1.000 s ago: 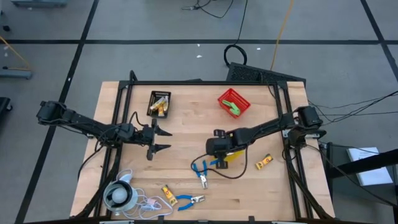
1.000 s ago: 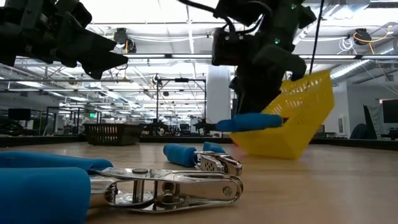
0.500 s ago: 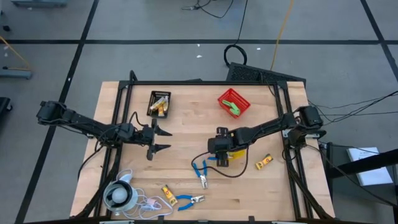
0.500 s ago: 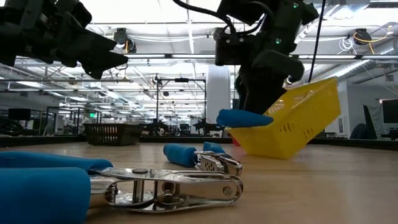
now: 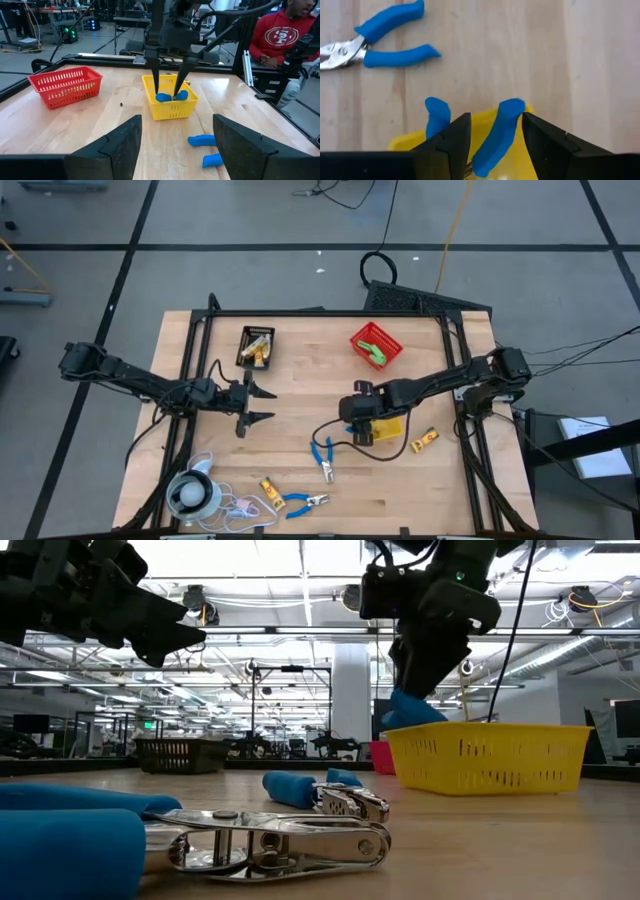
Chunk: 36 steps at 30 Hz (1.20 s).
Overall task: Pick & Place School Supplies
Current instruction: Put the blue punch plier into the yellow bin
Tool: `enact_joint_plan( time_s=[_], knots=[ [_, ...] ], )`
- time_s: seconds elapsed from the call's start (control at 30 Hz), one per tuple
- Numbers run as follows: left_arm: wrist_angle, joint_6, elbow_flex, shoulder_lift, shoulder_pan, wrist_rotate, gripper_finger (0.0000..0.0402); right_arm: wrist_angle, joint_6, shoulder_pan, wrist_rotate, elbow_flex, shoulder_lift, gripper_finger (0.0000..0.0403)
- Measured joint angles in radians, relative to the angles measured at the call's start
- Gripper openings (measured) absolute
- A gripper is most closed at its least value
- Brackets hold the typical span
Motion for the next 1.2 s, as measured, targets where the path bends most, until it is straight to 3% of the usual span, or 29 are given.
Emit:
enact_joint_plan(
  time_s=[0.27, 0.53, 0.73, 0.93, 1.07, 1.2],
  knots=[
    [0.0, -0.001, 0.0, 0.0, 0.0, 0.0, 0.0243, -0.073, 0.074, 0.018, -0.105, 0.0, -0.031, 0.017],
    [0.005, -0.002, 0.0, 0.0, 0.0, 0.0, 0.0243, -0.119, 0.134, 0.069, 0.021, 0.0, -0.156, 0.017],
    [0.025, -0.002, 0.0, 0.0, 0.0, 0.0, 0.0243, 0.253, 0.141, 0.161, -0.021, -0.016, -0.133, 0.0184],
    [0.053, -0.022, 0.0, 0.0, 0.0, 0.0, 0.0243, 0.542, 0.364, 0.17, -0.056, -0.035, 0.033, 0.0215],
    [0.06, -0.029, 0.0, 0.0, -0.001, 0.009, 0.0243, 0.641, 0.469, 0.173, -0.087, -0.024, 0.141, 0.0231],
    [0.059, -0.024, 0.0, 0.0, -0.015, 0.015, 0.0243, 0.615, 0.521, 0.178, -0.109, -0.004, 0.2, 0.0235]
  ],
)
